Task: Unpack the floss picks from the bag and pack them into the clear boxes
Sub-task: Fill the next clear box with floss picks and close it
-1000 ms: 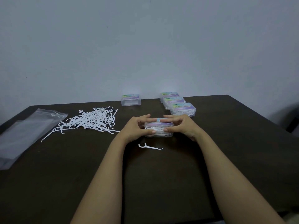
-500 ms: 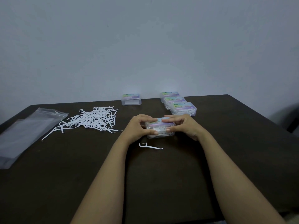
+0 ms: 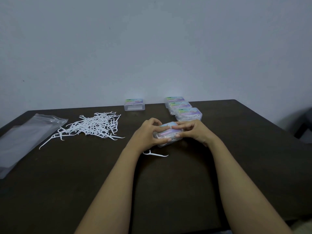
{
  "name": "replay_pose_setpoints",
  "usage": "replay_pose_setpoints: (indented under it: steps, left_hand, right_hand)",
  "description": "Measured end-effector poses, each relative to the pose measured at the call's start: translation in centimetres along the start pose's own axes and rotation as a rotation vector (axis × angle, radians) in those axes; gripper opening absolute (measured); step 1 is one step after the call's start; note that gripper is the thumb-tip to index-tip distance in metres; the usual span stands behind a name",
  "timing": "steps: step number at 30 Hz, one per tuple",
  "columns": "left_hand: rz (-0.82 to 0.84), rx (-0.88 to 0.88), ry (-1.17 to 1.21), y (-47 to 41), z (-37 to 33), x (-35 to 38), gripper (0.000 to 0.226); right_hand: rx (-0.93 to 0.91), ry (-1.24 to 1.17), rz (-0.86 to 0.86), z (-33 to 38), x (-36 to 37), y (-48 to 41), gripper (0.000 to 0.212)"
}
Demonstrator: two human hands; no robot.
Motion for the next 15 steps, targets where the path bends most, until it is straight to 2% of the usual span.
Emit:
replay_pose_setpoints:
  steps: [4,15]
  left_hand:
    - [0.043,-0.002,0.002,0.16,0.02,0.01,0.055]
    - [0.135,0.013,-0.194,0.02,-0.9,-0.06,0.048]
  right_hand:
    - [0.008,0.033,-0.009,-0.07,-0.18,-0.13,0.038]
    - [0.044,0.0,-0.05,0.16,-0.17,0.02,0.024]
Point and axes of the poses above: each hand's wrist, its own y-axis away from the middle knuckle, its own x-axis out of the palm, z = x × y, the point moved 5 cm from there along -y, towards the middle knuckle, and after that the axes turned 1 degree about y, right-handed, at the moved point
